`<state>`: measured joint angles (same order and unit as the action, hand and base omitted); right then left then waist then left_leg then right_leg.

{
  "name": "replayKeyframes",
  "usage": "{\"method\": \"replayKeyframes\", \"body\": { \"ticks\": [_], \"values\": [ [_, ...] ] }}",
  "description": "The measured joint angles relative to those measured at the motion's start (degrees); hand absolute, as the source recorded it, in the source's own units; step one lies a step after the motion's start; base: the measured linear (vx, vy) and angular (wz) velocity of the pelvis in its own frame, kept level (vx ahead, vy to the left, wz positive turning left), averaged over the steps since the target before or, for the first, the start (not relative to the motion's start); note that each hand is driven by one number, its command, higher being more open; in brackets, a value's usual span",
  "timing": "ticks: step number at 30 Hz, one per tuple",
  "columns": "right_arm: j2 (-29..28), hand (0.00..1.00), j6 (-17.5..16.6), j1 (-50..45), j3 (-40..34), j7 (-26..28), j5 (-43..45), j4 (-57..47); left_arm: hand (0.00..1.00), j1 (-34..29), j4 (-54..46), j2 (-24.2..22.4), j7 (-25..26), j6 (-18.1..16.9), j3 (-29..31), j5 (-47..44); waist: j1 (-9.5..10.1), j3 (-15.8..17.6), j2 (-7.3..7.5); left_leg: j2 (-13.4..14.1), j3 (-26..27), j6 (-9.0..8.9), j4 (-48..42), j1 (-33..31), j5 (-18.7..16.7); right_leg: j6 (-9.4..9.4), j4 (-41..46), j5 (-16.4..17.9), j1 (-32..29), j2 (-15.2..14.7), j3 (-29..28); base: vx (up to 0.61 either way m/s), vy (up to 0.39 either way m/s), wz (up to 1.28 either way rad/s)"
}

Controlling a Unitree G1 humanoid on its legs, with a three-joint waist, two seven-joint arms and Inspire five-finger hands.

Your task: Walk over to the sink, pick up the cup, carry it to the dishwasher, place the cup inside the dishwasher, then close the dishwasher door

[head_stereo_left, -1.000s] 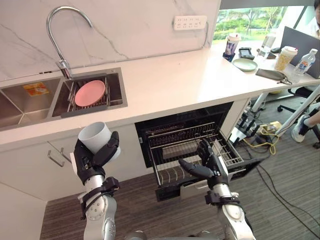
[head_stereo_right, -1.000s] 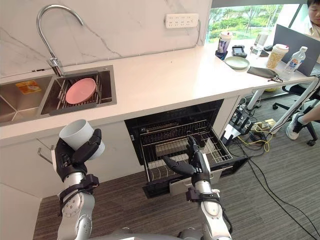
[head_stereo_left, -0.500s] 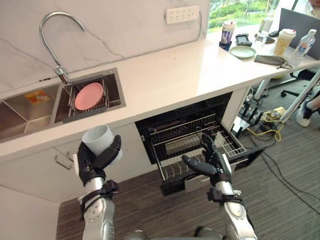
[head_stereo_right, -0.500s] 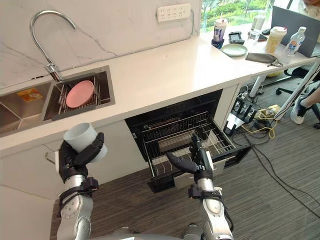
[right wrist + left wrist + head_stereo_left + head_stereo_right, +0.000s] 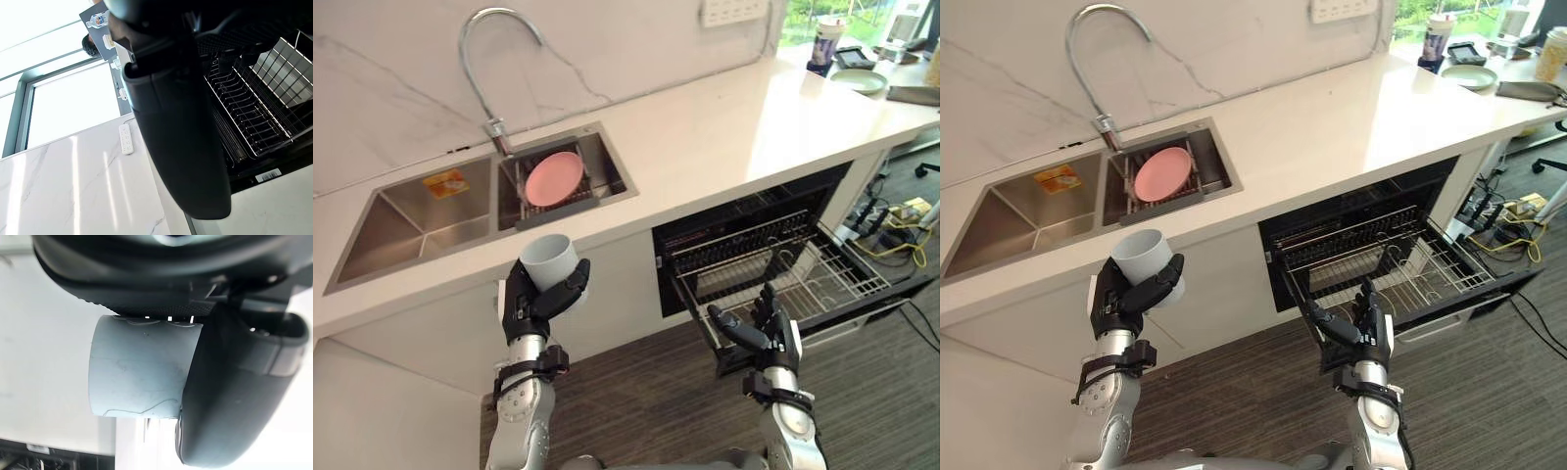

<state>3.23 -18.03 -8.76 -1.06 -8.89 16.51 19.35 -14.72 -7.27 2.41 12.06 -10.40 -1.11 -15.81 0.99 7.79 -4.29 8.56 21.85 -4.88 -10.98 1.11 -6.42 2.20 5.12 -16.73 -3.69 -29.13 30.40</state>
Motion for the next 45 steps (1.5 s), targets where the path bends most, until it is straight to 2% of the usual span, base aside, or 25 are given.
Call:
{"method": "replayKeyframes", "body": {
  "ticks": [1,3,4,8,13,15,17,18,19,22,23,24,26,28,30,31,32,33,34,36,38,39,41,43,45],
  "values": [
    [-0.8,1.00,0.0,0.3,1.0,-0.2,-0.2,-0.5,0.00,-0.6,0.0,-0.6,0.2,0.0,1.1,0.0,0.02,0.4,-0.82,0.9,1.8,0.65,1.1,0.6,0.7,-2.47,9.3,7.0,-1.9,0.7,2.6,-0.01,0.091,-0.77],
    [-1.4,1.00,0.0,0.3,2.7,-0.3,-2.4,-1.3,0.00,-0.8,-0.1,-0.6,1.7,0.0,2.2,0.0,-0.28,0.4,-0.40,1.4,3.7,1.53,1.9,1.0,1.1,-2.77,18.7,17.4,-2.5,3.8,7.0,0.02,0.117,-0.54],
    [-1.4,1.00,0.0,0.2,2.8,-0.4,-2.6,-2.3,0.00,-0.5,-0.1,-0.6,2.1,-0.1,2.4,0.0,-0.16,0.3,-0.31,1.5,4.3,1.74,2.0,1.0,1.1,-2.99,18.6,19.3,-2.3,5.7,7.9,0.04,0.090,-0.44],
    [0.0,1.00,-0.4,-1.2,0.3,-4.5,-8.0,-8.8,0.00,2.6,-0.2,-1.0,6.6,-2.3,0.8,0.0,-1.73,0.3,-0.27,2.9,4.1,1.30,1.9,1.3,1.7,-5.74,10.4,19.7,-0.1,12.7,2.9,0.03,-0.002,-0.10],
    [2.9,1.00,-1.9,-1.0,-1.1,-4.9,-6.6,-15.0,0.00,6.3,-2.1,-1.7,10.4,-4.3,0.0,0.1,-1.83,0.1,-0.08,4.7,2.1,1.29,-0.1,1.9,1.7,-6.26,10.0,20.1,0.8,14.7,0.9,0.03,-0.084,-0.17],
    [2.9,1.00,-2.9,-0.4,-0.7,-4.8,-6.4,-16.9,0.00,6.8,-2.0,-1.5,11.5,-5.4,-0.7,0.1,-1.80,0.1,-0.08,5.8,2.3,1.87,-4.7,1.0,1.3,-6.16,10.6,21.3,0.9,14.8,-0.5,-0.04,-0.063,-0.29],
    [2.9,1.00,-3.6,-0.3,0.3,-3.9,-6.3,-18.5,0.00,6.8,-2.0,-1.5,12.6,-6.5,-1.6,0.2,-1.81,0.3,-0.55,9.9,0.7,2.64,-17.9,-3.2,1.1,-5.81,10.5,22.9,2.2,16.2,-1.8,-0.07,-0.133,-0.30],
    [2.9,1.00,-3.6,-0.3,0.3,-3.5,-6.0,-18.7,0.00,6.8,-1.9,-1.5,12.7,-6.7,-1.7,0.2,-1.80,0.3,-0.83,11.0,-0.4,2.88,-20.6,-3.8,1.2,-5.59,10.5,23.2,2.8,17.0,-2.1,0.09,-0.122,-0.89],
    [2.7,1.00,-4.8,-0.4,-0.8,-0.7,-2.0,-22.0,0.00,6.7,-0.2,-1.1,11.3,-7.2,-3.5,0.3,-2.19,-0.7,-1.26,5.7,-2.4,2.99,-10.5,-4.3,2.2,-6.11,11.7,23.8,2.2,17.0,-7.1,0.19,-0.058,-0.71],
    [2.6,1.00,-4.8,-0.1,-0.5,1.1,-2.0,-22.5,0.00,7.1,1.8,-1.4,11.1,-7.2,-3.9,0.3,-2.20,-0.7,-1.33,4.9,-2.4,2.07,-8.4,-3.8,2.8,-6.30,10.3,23.1,2.2,16.9,-8.0,0.14,0.025,-0.10],
    [2.4,1.00,-4.8,0.0,-0.6,1.4,-2.0,-22.5,0.00,7.4,2.3,-1.4,11.2,-7.1,-3.9,0.3,-3.13,0.7,0.37,4.9,-3.7,0.91,-12.1,-5.5,3.6,-6.95,8.4,22.7,5.0,15.2,-7.1,0.05,0.071,0.33],
    [2.1,1.00,-4.8,-0.1,-0.6,1.6,-2.0,-22.5,0.00,7.3,2.3,-1.4,11.3,-7.1,-4.0,0.3,-3.47,1.1,1.08,4.9,-3.7,0.76,-13.3,-6.3,2.3,-7.26,8.0,22.5,6.1,14.2,-6.7,0.04,0.083,0.26],
    [2.9,1.00,-5.0,0.2,-1.2,2.6,-1.5,-22.4,0.00,7.4,2.4,-1.6,11.1,-7.1,-4.4,0.3,-3.61,1.0,1.21,7.1,-2.6,-2.52,-7.4,-6.6,4.3,-8.26,8.3,22.4,6.4,11.6,-7.3,0.03,0.104,-0.15],
    [4.1,1.00,-5.0,-0.5,-1.2,3.0,0.2,-22.1,0.00,7.3,2.4,-1.5,9.9,-7.1,-5.3,0.3,-3.78,0.5,0.40,8.1,-2.5,-2.26,-7.0,-5.8,4.8,-9.92,8.1,22.7,7.4,10.0,-9.0,0.08,0.229,-0.35],
    [5.5,1.00,-5.0,-0.9,-1.2,2.4,0.4,-22.1,0.00,7.3,2.1,-1.8,7.5,-7.2,-7.0,0.3,-4.60,-1.8,-3.09,6.6,-4.2,-1.89,-2.5,-3.9,4.6,-12.95,6.5,21.7,7.5,10.2,-10.4,0.14,0.435,-0.36],
    [4.7,1.00,-5.1,-0.7,-1.0,2.0,0.7,-21.0,0.00,7.4,1.9,-1.3,6.7,-7.1,-7.4,0.3,-4.69,-2.0,-1.90,4.8,-5.1,-3.44,-1.8,-3.0,5.1,-14.31,6.3,21.4,7.7,9.1,-11.3,0.17,0.451,-0.19],
    [3.8,1.00,-5.0,-1.0,-0.7,1.8,1.6,-20.6,0.00,7.3,1.9,-1.0,6.4,-6.9,-7.6,0.3,-4.71,-2.7,-1.21,3.3,-4.7,-2.58,-1.5,-2.9,4.5,-14.25,5.3,21.4,8.1,8.0,-11.4,0.22,0.378,0.03],
    [1.6,1.00,-5.0,-1.3,-0.4,1.3,3.4,-20.4,0.00,7.4,1.8,-0.5,6.2,-6.8,-8.1,0.3,-4.96,-3.6,0.70,0.6,-4.8,-1.13,-1.7,-3.8,3.6,-13.88,3.1,20.9,8.7,6.3,-11.5,0.24,0.269,0.32],
    [0.4,1.00,-5.0,-1.0,-0.3,0.5,4.9,-20.3,0.00,7.9,1.1,-0.5,6.0,-6.0,-8.2,1.1,-4.90,-3.5,1.95,-1.3,-5.3,0.33,-3.3,-5.1,2.6,-13.09,3.4,18.6,8.7,5.0,-11.3,0.23,0.233,0.38],
    [0.2,1.00,-4.3,-1.0,0.5,-0.3,4.9,-19.5,0.00,8.1,1.0,-0.7,5.9,-4.6,-8.2,1.4,-3.81,-3.1,2.17,-2.8,-5.7,1.17,-5.6,-5.2,1.7,-12.75,5.7,16.8,8.4,3.1,-10.6,0.19,0.219,0.17],
    [-0.1,1.00,-2.7,-0.9,2.0,-0.9,4.6,-18.3,0.00,8.1,0.3,-0.7,5.6,-3.4,-8.2,1.9,-3.05,-3.0,2.09,-3.7,-5.9,2.24,-4.7,-3.2,0.5,-8.99,12.1,14.1,6.6,1.4,-9.2,0.18,0.207,0.10],
    [-0.2,1.00,-2.5,-0.8,2.5,-1.0,4.5,-18.1,0.00,8.1,0.1,-0.6,5.6,-3.3,-8.2,2.0,-3.00,-2.9,2.08,-3.7,-5.9,2.31,-3.7,-2.3,0.5,-8.02,14.1,13.4,5.8,1.1,-9.2,0.17,0.119,0.04],
    [-1.2,1.00,-2.4,-0.9,3.8,-0.8,4.0,-17.4,0.00,8.2,-0.2,0.5,5.7,-3.2,-7.8,2.2,-3.35,-2.2,1.52,-2.7,-6.9,3.10,-0.6,0.7,0.1,-9.96,19.7,18.6,3.4,4.4,-10.8,0.11,0.024,0.01],
    [-0.9,1.00,-2.5,-0.8,3.6,0.1,4.1,-17.6,0.00,8.7,-0.2,0.8,6.2,-3.3,-7.5,2.2,-3.42,-2.0,2.17,-2.9,-7.1,2.77,-0.4,1.3,0.1,-9.43,18.6,21.8,1.4,9.0,-11.6,0.07,-0.034,0.05],
    [0.4,1.00,-2.5,-0.2,3.2,0.5,4.0,-17.7,0.00,8.8,0.2,0.4,6.4,-3.3,-7.1,1.9,-3.06,-1.4,1.92,-3.6,-7.2,2.25,-1.6,1.4,-0.2,-8.50,18.4,22.3,2.0,9.1,-11.2,0.09,-0.019,-0.08]
  ]
}}
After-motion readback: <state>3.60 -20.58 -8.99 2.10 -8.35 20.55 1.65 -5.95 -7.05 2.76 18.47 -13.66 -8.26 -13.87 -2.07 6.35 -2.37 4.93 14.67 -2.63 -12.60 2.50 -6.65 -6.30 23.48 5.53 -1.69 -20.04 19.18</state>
